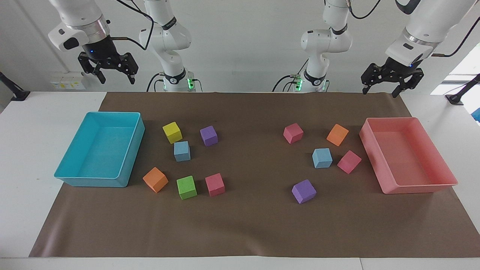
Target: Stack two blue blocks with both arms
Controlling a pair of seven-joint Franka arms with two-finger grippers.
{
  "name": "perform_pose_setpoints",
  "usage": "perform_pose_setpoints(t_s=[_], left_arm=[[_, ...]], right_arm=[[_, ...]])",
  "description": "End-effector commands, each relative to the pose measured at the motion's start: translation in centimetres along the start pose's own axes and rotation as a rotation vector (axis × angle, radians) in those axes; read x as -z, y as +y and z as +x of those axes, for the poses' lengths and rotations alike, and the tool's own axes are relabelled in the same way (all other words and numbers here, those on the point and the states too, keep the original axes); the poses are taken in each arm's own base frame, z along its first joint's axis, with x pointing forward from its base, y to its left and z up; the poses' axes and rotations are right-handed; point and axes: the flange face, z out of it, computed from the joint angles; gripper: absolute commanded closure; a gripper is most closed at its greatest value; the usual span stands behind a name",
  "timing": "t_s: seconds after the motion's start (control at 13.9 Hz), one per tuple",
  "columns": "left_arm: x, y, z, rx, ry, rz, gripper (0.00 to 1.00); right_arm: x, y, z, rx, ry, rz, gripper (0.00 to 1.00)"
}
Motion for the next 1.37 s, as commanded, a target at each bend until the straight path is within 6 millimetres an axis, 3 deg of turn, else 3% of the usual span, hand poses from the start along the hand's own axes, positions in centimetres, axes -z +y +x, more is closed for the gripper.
perform_pose_setpoints(t_s=[0.0,1.3], left_arm=[[0.28,-0.37,-0.17,0.003,0.006,0.015,0.00],[0.23,-0.58,-0.35,0.006,-0.006,0.012,0.00]], right_arm=[[-0.13,0.28,-0.46,0.018,0.013,-0.002,0.00],[-0.12,0.29,-0.64,0.020,0.007,-0.001,0.00]])
